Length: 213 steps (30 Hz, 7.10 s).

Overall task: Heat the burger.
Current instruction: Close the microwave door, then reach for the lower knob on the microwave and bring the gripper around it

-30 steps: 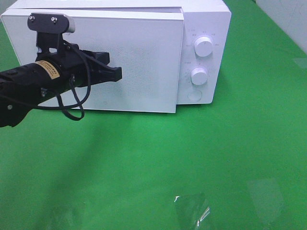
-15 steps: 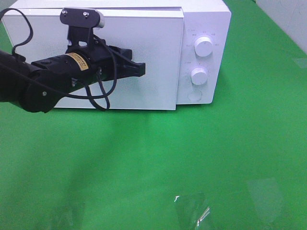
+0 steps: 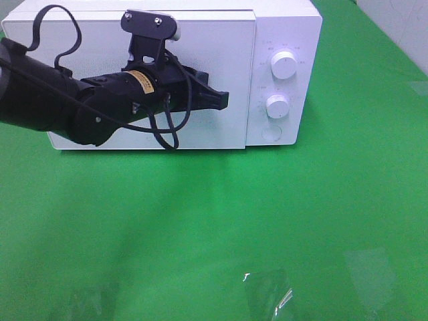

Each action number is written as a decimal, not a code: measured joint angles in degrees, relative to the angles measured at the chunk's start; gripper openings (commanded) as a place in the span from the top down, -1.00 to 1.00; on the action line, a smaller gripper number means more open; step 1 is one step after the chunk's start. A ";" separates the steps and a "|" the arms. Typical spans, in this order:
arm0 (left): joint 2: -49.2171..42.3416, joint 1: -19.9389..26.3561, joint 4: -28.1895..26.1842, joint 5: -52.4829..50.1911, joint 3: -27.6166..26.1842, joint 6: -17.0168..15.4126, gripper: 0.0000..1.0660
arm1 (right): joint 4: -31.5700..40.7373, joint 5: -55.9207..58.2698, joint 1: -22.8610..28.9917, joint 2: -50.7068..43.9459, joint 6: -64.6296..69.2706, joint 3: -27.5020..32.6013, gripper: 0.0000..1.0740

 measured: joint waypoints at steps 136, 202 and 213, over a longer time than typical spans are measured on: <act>-105.83 35.07 0.17 90.99 32.83 7.79 -0.88 | 0.00 0.00 0.00 0.00 0.00 0.00 -0.40; -114.02 35.07 0.06 90.99 32.83 7.79 -0.87 | -0.69 -3.21 0.00 3.84 0.00 -2.06 -0.43; -114.02 35.07 0.00 90.99 32.83 7.79 -0.87 | -0.69 -17.53 0.00 15.41 0.00 -2.23 -0.43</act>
